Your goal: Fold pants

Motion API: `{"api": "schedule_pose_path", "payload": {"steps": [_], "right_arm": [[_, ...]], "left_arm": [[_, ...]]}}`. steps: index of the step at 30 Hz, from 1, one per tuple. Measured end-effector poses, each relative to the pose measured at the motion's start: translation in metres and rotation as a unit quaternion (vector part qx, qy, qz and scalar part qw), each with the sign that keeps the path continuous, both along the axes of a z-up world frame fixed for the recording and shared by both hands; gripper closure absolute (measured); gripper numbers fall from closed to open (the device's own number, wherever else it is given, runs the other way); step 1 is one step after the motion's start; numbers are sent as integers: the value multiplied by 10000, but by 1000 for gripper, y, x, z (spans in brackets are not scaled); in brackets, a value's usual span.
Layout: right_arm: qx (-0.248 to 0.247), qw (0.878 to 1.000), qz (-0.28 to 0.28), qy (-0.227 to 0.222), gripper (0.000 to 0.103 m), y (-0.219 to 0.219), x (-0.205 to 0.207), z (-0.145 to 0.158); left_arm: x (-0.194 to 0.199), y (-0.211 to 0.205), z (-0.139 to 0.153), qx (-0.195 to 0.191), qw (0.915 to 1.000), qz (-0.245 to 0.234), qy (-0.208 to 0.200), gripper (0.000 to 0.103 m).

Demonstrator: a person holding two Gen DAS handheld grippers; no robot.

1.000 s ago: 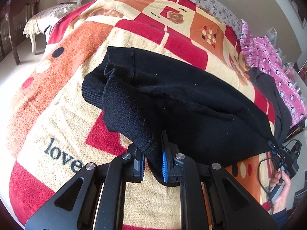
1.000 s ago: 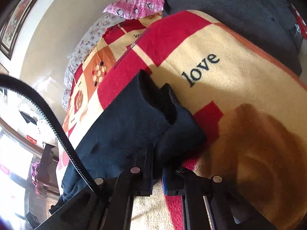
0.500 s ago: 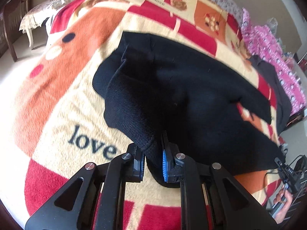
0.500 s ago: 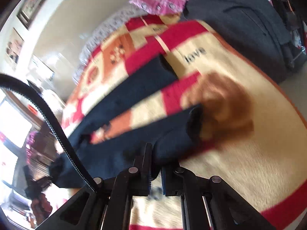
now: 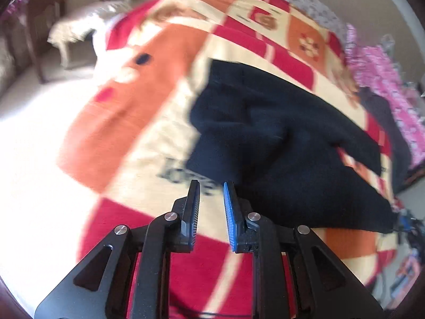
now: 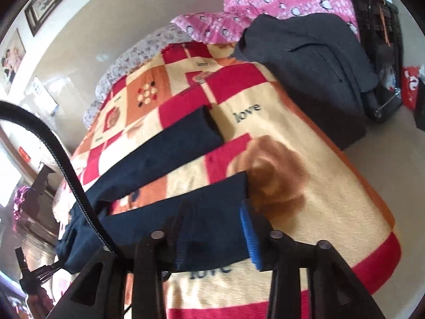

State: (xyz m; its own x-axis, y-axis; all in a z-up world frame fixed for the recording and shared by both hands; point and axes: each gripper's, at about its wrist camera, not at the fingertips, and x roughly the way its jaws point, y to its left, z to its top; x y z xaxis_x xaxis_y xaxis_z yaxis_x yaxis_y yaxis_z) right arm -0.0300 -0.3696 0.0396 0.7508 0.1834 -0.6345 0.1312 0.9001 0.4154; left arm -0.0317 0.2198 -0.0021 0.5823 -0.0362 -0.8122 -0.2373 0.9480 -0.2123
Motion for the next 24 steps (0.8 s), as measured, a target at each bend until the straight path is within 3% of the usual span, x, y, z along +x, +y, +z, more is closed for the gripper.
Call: {"api": "schedule_pose_path", "payload": {"steps": [1,3,6,9,14,19,24], "right_arm": [[43,9997,215,-52,62,9,2,0],[-30,9951,950,-257,62,42,7,3],[-395,9812,1856,-344,60,101,14,2],[-628,9537,2908,-434,59,174,22,-5],[-1036,8973,4260,-517,58,302,24,-24],[-1344,8464,5111,-654,57,399,32,-40],[-1750,8171,5465,-560,55,465,42,-59]], "left_arm": [[-4,5,4,361,9991,194,-59,86],[-8,14,8,634,9975,292,-149,86],[-9,26,0,276,9994,188,1,86],[-8,22,-9,12,9999,10,109,85],[-2,16,-21,-79,9996,11,282,85],[-2,30,-16,86,9996,172,218,85],[1,43,-17,102,9994,273,197,85]]}}
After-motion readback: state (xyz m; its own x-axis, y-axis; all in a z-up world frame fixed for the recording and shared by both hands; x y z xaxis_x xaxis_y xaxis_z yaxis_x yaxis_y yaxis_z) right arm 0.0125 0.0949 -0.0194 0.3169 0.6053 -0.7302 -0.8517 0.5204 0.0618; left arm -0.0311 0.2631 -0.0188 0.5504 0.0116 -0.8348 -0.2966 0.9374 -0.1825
